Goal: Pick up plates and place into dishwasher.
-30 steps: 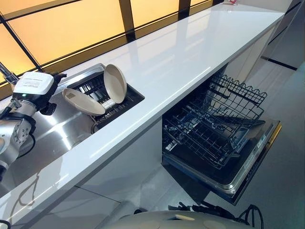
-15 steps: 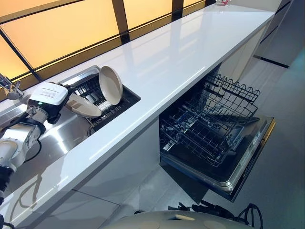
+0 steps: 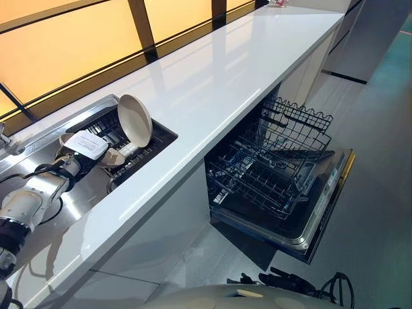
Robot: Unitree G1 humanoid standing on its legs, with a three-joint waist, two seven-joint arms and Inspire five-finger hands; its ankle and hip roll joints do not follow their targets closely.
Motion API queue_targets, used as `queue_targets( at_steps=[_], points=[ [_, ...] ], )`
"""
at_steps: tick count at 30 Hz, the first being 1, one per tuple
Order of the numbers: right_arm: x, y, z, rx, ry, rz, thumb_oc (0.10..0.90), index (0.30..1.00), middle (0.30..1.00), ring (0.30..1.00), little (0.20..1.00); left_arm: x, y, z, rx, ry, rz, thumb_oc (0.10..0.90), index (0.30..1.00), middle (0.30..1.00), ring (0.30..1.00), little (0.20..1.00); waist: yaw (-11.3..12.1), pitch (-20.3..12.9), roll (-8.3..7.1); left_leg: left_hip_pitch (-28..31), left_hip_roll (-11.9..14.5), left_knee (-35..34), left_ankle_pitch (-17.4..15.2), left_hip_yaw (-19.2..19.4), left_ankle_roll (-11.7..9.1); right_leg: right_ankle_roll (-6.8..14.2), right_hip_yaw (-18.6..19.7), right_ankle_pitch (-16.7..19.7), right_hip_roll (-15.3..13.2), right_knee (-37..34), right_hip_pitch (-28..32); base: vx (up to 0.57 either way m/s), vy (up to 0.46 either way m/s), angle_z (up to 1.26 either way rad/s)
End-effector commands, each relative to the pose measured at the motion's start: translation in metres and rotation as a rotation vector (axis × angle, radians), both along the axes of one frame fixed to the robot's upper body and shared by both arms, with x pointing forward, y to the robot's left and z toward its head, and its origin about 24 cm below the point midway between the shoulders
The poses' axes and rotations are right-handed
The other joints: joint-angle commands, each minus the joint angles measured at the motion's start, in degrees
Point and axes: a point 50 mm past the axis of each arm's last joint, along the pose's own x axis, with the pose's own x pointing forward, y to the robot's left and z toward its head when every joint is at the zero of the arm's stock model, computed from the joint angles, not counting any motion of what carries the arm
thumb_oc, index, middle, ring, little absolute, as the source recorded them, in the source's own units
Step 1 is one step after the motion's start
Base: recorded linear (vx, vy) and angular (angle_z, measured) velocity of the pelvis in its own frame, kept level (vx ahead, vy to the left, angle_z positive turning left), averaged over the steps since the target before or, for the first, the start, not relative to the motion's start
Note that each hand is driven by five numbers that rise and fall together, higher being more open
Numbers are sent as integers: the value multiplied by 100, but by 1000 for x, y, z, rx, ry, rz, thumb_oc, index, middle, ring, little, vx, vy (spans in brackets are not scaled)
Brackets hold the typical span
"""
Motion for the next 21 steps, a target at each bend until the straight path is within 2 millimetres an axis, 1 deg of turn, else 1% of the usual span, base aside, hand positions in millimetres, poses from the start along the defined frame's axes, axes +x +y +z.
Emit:
queue_targets(
  at_steps=[1,2,5,8,9,10,13,14,15,17,18,19,21],
  points=[
    [15,-8,7,43,-82,-39,800,900,900,900,900,31,15,77,102,-231,101,100,300,300,300,200,-100,168,155,-42,-798,105,-660,106,695,291,68,-694,329,485,-30,0,0,0],
    [19,-6,8,61,-103,-50,800,900,900,900,900,31,15,77,103,-232,106,100,300,300,300,200,-107,172,149,-44,-800,104,-656,103,694,294,67,-685,330,484,-33,0,0,0],
    [46,5,18,191,-232,-110,800,900,900,900,900,30,19,80,101,-265,120,100,300,300,300,200,-131,192,120,-61,-795,103,-637,114,686,299,50,-657,323,477,-51,0,0,0],
    [70,30,31,389,-346,-121,800,900,900,900,900,27,25,80,99,-306,135,100,300,300,300,200,-163,211,99,-88,-791,104,-620,126,687,301,34,-657,313,497,-81,-29,-17,-2],
    [79,45,38,485,-384,-114,800,900,900,900,900,26,28,80,96,-333,135,100,300,300,300,200,-174,207,90,-105,-792,96,-606,123,683,307,18,-649,308,491,-91,-55,-23,-5],
    [84,54,44,540,-405,-105,800,900,900,900,900,25,30,81,91,-354,141,100,300,300,300,200,-181,204,84,-111,-792,88,-597,125,676,313,4,-642,302,477,-91,-54,-22,-4],
    [98,90,65,735,-474,-43,800,900,900,900,900,20,37,79,89,-415,147,100,300,300,300,200,-178,187,57,-124,-784,57,-565,126,649,337,-56,-620,276,442,-90,-43,-18,-3],
    [99,95,69,756,-486,-22,800,900,900,900,900,19,38,79,87,-421,149,100,300,300,300,200,-179,182,53,-123,-781,53,-558,126,645,341,-69,-616,271,439,-88,-35,-17,1],
    [103,104,77,797,-514,22,800,900,900,900,900,16,40,78,66,-447,151,100,300,300,300,200,-164,177,39,-129,-771,48,-544,133,633,349,-95,-606,259,434,-90,-31,-16,2],
    [107,113,87,836,-549,69,800,900,900,900,900,12,42,81,37,-485,147,100,300,300,300,200,-146,171,20,-141,-763,44,-524,134,617,355,-123,-599,246,424,-91,-18,-7,1],
    [107,115,89,845,-565,94,800,900,900,900,900,10,43,81,23,-506,149,100,300,300,300,200,-146,163,16,-147,-762,42,-518,129,614,356,-132,-598,243,420,-92,-39,-5,2],
    [111,117,98,859,-602,125,800,900,900,900,900,8,44,87,-6,-558,137,100,300,300,300,200,-118,162,-1,-159,-758,42,-504,127,606,354,-161,-590,235,405,-89,-45,-4,3],
    [116,119,110,859,-663,189,800,900,900,900,900,2,47,97,-63,-650,128,100,300,300,300,200,-88,154,-22,-176,-748,42,-485,130,597,356,-193,-580,225,388,-90,-48,-8,5]
  ],
)
